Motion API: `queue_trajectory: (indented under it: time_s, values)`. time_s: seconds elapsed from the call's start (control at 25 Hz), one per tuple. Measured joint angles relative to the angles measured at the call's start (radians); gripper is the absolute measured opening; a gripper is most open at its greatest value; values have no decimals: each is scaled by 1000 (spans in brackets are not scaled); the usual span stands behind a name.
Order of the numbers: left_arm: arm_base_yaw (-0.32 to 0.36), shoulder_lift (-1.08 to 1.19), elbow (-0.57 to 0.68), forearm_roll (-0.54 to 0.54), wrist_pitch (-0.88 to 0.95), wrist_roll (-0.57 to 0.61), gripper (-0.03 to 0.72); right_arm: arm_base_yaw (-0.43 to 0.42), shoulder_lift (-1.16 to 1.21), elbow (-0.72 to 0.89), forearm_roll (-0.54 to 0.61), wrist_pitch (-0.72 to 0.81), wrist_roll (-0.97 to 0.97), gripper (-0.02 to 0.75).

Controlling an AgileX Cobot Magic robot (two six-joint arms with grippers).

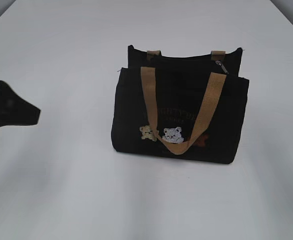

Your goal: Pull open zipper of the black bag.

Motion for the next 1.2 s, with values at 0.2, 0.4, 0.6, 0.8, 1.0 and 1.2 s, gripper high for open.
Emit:
queue_trajectory:
  time_s: [0.2, 0.4, 0.6, 0.8, 1.0, 1.2]
  values:
    - [0, -254, 30, 182, 142, -188, 298, 0, -311, 160, -4, -26, 30, 328]
    - [0, -517, 41, 390, 320, -305, 297, 0, -504, 215, -11, -14, 69, 328]
    - [0, -742, 138, 454, 397, -331, 288, 0, -659, 218, -84, 3, 75, 328]
    - [0, -946, 203, 458, 411, -335, 288, 0, -774, 219, -173, 7, 52, 326]
    - [0, -1112, 203, 459, 416, -337, 277, 0, -849, 231, -186, -16, -18, 300]
    - [0, -1168, 220, 468, 434, -338, 271, 0, -901, 327, -173, -71, -39, 295]
